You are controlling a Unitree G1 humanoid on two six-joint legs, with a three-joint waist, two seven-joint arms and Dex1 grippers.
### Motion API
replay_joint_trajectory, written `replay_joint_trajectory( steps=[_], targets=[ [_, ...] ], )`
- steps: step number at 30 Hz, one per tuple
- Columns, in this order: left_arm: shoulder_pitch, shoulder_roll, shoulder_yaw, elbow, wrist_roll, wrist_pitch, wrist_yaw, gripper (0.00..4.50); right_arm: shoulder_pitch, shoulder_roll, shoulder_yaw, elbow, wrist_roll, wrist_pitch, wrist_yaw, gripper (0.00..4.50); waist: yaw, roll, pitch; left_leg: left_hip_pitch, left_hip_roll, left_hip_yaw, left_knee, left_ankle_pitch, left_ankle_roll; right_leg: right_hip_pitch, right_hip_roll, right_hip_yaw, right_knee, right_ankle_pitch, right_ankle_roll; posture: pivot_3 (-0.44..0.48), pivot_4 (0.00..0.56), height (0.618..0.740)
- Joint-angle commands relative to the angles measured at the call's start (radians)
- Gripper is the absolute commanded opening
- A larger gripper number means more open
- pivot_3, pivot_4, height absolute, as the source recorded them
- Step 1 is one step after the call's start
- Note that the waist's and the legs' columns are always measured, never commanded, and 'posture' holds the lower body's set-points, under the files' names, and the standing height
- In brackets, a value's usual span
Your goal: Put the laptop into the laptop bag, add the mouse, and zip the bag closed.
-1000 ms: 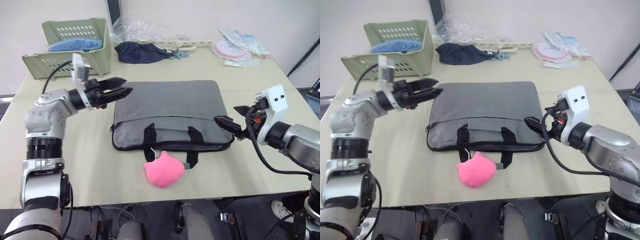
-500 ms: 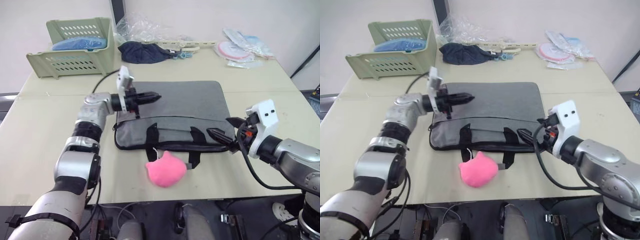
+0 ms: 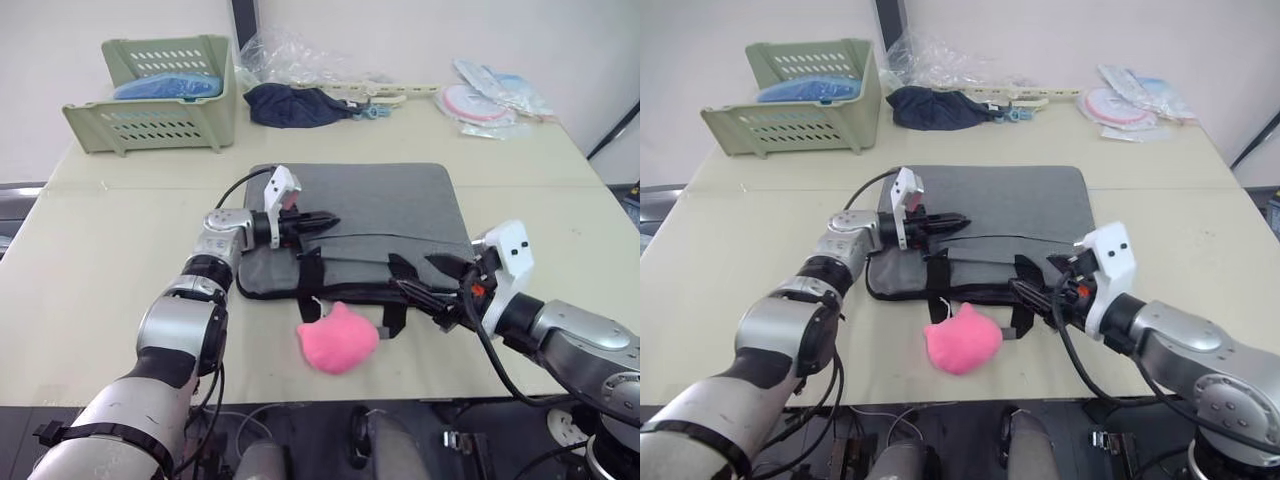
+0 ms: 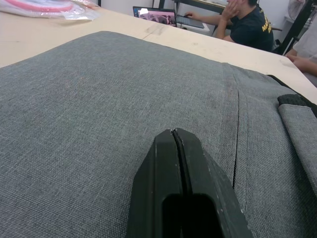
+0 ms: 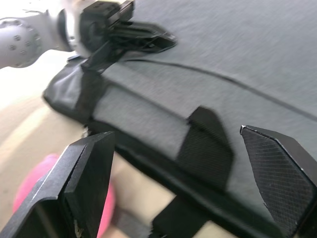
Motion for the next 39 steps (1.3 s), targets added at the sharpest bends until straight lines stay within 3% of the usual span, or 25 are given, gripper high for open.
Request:
replay_joint_trajectory(
  steps=[1, 8, 26, 39],
  targets=[
    [0.020, -0.005, 0.001, 0.027, 0.033, -0.002, 0.008, 0.06, 0.023, -0.017, -0.034, 0.024, 0.153, -0.029, -0.053, 4.45, 0.004, 0.000, 0.000, 0.000, 0.000, 0.000, 0.000, 0.000, 0.000, 0.000, 0.000, 0.000, 0.000, 0.000, 0.000, 0.000, 0.150, 0.740],
    [0.036, -0.009, 0.005, 0.025, 0.047, -0.008, 0.007, 0.06, 0.071, -0.086, 0.026, 0.120, 0.419, -0.117, -0.157, 4.45, 0.006, -0.001, 0.000, 0.000, 0.000, 0.000, 0.000, 0.000, 0.000, 0.001, 0.000, 0.000, -0.001, 0.001, 0.001, 0.000, 0.150, 0.740],
    [0.082, -0.048, -0.018, 0.038, 0.085, -0.017, 0.041, 0.06, 0.027, -0.088, 0.269, 0.280, 0.268, -0.134, -0.081, 4.45, 0.013, -0.001, -0.005, 0.000, 0.000, 0.000, 0.000, -0.001, 0.002, 0.002, -0.001, 0.000, -0.003, 0.002, 0.003, 0.000, 0.150, 0.740],
    [0.079, -0.055, -0.003, 0.040, 0.078, -0.005, 0.068, 0.06, -0.001, -0.083, 0.320, 0.329, 0.354, -0.122, -0.090, 4.45, 0.015, -0.002, -0.011, 0.001, 0.000, -0.001, 0.000, -0.001, 0.003, 0.005, -0.001, -0.002, -0.005, 0.002, 0.003, 0.000, 0.150, 0.740]
  ],
)
